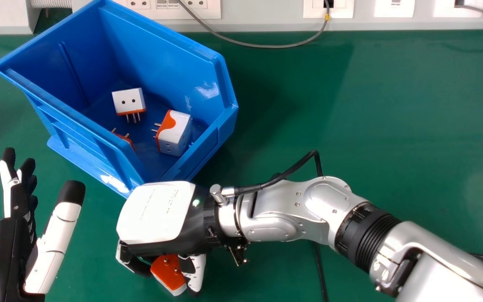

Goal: Pick all objects and put in blue box

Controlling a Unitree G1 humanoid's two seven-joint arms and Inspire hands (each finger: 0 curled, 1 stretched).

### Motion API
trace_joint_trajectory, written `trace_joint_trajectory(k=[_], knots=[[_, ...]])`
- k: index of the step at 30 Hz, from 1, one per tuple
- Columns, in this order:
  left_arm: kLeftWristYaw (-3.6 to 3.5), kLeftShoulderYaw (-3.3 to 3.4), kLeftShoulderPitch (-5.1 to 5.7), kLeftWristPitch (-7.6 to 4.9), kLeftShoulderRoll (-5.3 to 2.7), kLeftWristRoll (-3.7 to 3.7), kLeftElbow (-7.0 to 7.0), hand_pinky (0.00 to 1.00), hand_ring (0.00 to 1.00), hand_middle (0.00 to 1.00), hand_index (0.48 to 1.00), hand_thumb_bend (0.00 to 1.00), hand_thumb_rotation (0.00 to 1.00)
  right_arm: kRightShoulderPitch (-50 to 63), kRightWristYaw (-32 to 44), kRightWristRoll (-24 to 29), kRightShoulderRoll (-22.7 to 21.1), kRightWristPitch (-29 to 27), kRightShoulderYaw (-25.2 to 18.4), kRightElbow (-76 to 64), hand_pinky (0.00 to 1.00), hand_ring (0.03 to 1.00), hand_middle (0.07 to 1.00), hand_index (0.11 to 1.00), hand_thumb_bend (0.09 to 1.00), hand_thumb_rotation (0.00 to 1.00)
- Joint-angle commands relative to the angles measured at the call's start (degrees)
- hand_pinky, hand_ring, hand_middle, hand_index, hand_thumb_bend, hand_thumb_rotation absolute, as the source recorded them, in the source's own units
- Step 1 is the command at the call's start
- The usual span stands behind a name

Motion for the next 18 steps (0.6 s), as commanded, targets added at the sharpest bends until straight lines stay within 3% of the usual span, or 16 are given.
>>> trace_joint_trajectory(k=[1, 10, 11, 18], knots=[[-0.13, 0.40, 0.11, -0.56, 0.23, -0.57, -1.15, 1.00, 1.00, 1.00, 1.000, 0.79, 0.88, -1.2, 0.8, 0.9, -0.2, 0.4, -0.9, 0.6, 0.20, 0.224, 0.481, 0.479, 0.529, 0.01], [-0.09, 0.53, 0.08, -0.17, 0.31, -0.57, -1.39, 1.00, 1.00, 1.00, 1.000, 0.78, 0.88, -1.1, 2.3, 3.0, -0.3, 0.4, -2.4, 0.0, 0.18, 0.200, 0.429, 0.481, 0.525, 0.00], [-0.08, 0.53, 0.08, -0.13, 0.31, -0.55, -1.41, 1.00, 1.00, 1.00, 1.000, 0.78, 0.88, -1.1, 2.4, 3.0, -0.3, 0.4, -2.5, 0.0, 0.21, 0.244, 0.445, 0.477, 0.524, 0.00], [-0.08, 0.59, -0.49, -0.09, 0.44, -0.53, -0.92, 1.00, 1.00, 1.00, 1.000, 0.78, 0.88, -1.2, 2.6, 3.0, -1.2, 0.3, -2.8, -1.0, 0.25, 0.313, 0.454, 0.487, 0.520, 0.00]])
